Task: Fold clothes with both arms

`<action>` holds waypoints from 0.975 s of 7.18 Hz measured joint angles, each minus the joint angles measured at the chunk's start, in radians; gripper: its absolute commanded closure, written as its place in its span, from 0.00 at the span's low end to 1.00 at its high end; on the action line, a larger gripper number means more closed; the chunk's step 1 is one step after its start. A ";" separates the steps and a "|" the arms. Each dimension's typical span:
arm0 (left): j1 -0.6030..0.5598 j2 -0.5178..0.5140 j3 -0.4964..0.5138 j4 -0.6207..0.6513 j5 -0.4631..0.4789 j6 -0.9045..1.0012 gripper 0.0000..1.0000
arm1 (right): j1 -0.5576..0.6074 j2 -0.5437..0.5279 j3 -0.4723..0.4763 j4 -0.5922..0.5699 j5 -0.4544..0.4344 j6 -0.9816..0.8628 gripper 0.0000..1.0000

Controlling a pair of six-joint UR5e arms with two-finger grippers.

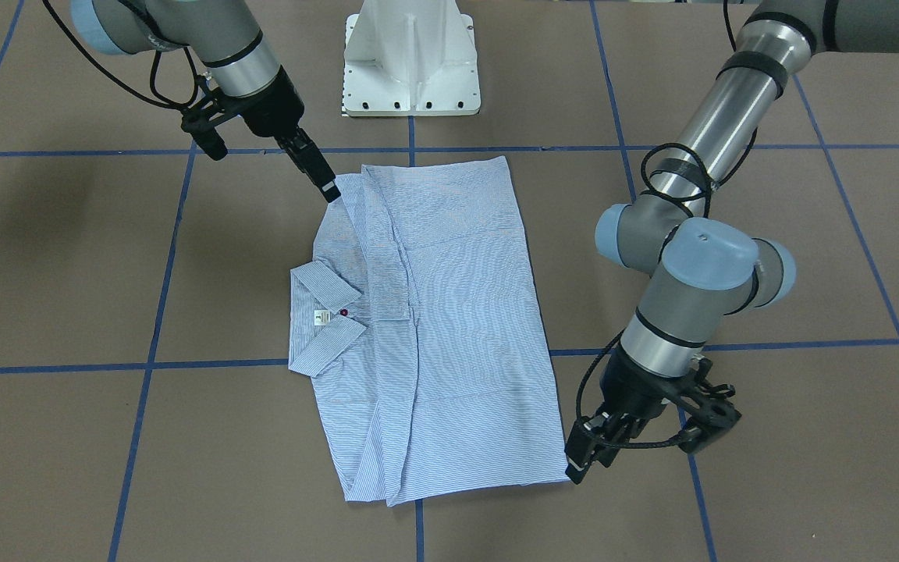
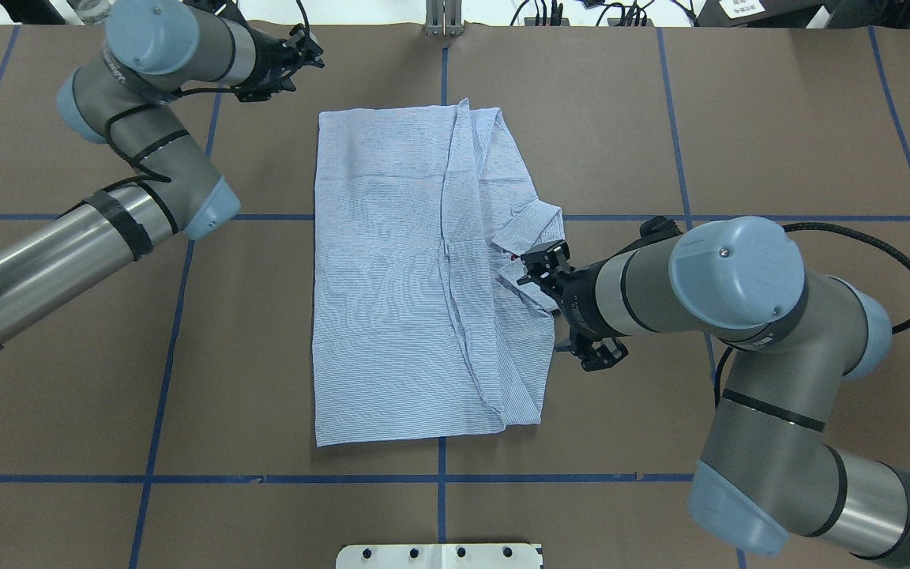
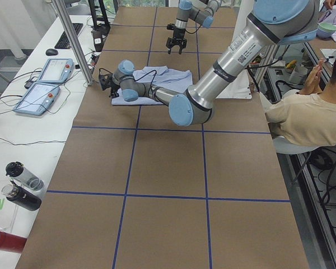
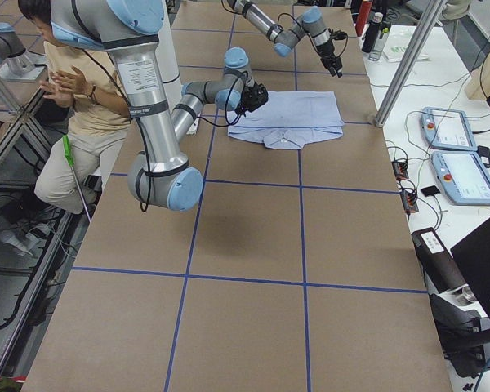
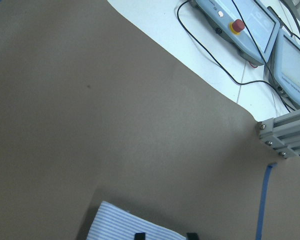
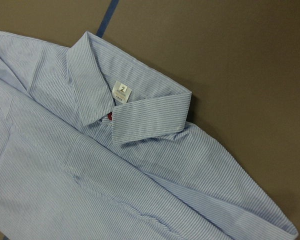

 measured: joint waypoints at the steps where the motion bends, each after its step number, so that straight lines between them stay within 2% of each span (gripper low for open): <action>1: -0.028 0.061 -0.083 0.009 -0.063 0.012 0.31 | -0.031 0.017 -0.020 -0.013 -0.002 -0.066 0.00; 2: -0.043 0.120 -0.171 0.032 -0.106 0.017 0.31 | -0.068 0.028 -0.027 -0.057 -0.003 -0.226 0.00; 4: -0.052 0.191 -0.304 0.097 -0.131 0.020 0.31 | -0.129 0.079 -0.031 -0.237 -0.015 -0.679 0.00; 5: -0.053 0.202 -0.338 0.123 -0.134 0.020 0.31 | -0.153 0.114 -0.041 -0.318 -0.034 -0.878 0.00; 7: -0.053 0.214 -0.363 0.141 -0.134 0.019 0.31 | -0.172 0.164 -0.095 -0.367 -0.057 -1.169 0.00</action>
